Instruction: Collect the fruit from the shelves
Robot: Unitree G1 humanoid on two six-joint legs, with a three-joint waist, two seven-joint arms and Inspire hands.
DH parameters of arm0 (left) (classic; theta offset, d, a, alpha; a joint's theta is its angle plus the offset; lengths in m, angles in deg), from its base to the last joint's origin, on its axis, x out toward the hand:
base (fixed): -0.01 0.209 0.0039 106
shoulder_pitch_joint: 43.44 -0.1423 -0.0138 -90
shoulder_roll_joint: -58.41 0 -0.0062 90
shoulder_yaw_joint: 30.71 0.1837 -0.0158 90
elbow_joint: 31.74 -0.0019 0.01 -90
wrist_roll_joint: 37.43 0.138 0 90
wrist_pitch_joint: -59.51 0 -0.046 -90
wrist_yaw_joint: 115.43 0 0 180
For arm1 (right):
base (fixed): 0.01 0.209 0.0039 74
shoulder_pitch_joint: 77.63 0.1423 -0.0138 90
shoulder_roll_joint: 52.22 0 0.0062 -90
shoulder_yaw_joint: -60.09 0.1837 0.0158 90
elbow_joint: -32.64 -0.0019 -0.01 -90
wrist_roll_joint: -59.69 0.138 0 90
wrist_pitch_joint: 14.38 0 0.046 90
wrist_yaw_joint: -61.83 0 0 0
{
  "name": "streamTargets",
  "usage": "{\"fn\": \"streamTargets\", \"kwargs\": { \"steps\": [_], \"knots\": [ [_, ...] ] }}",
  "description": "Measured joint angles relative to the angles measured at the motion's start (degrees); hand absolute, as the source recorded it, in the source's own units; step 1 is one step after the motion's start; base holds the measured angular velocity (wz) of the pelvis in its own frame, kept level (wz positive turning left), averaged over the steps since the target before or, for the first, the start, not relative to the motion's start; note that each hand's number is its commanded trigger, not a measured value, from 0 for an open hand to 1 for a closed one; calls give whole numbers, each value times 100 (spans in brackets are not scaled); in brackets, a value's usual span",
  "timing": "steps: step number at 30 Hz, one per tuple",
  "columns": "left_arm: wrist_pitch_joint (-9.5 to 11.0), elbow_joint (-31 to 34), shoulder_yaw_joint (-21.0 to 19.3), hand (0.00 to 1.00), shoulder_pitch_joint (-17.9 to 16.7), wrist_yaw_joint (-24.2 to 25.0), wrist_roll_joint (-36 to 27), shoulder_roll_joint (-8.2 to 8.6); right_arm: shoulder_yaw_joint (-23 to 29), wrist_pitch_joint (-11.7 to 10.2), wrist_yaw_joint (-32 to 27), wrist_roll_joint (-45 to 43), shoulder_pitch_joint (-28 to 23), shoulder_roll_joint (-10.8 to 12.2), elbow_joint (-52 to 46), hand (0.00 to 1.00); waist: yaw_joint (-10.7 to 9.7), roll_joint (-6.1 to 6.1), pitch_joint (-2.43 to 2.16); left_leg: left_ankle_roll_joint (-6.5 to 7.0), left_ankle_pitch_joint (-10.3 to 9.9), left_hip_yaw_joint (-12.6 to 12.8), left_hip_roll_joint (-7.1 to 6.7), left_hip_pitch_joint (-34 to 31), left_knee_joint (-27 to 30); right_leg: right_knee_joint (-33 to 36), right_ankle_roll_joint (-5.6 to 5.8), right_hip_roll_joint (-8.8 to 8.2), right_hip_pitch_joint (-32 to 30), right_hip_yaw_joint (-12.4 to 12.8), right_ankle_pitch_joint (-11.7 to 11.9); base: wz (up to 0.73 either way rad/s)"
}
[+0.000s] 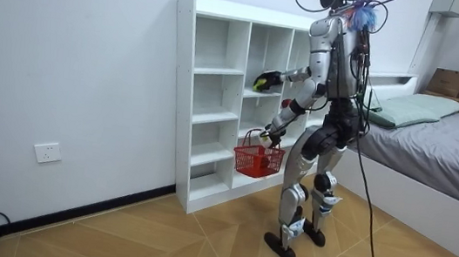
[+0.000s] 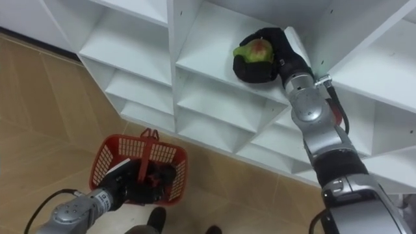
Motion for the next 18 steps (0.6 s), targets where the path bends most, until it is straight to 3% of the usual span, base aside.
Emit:
{"fn": "streamTargets", "kwargs": {
  "steps": [4, 10, 15, 18],
  "knots": [
    [25, -2, 1, 100, 2, 1, 0, -3, -13, 12, 14, -35, -50, 1, -176, 100, -41, -5, -6, -2, 16, 0, -1, -25, 2, -5, -6, 0, -41, 1, 6, 0],
    [24, -4, 7, 100, -15, -8, 2, 56, -41, 197, 141, -64, -299, -2, -761, 100, -91, 28, -35, -3, 15, 10, 5, -38, -15, -6, -11, 3, -69, 4, 9, 0],
    [23, -2, 228, 100, -30, -90, -13, 88, -248, 268, 279, -53, -803, -1, -1406, 100, -122, 215, -177, -3, 15, 57, 24, 13, -50, 8, -15, 8, -61, 43, 18, -4],
    [25, -1, 224, 100, -28, -100, -18, 111, -403, 270, 417, -64, -1007, 43, -1672, 100, -136, 237, -193, -5, 15, 220, 79, 86, -86, 17, -39, 37, -58, 154, 36, -23]
  ]
}}
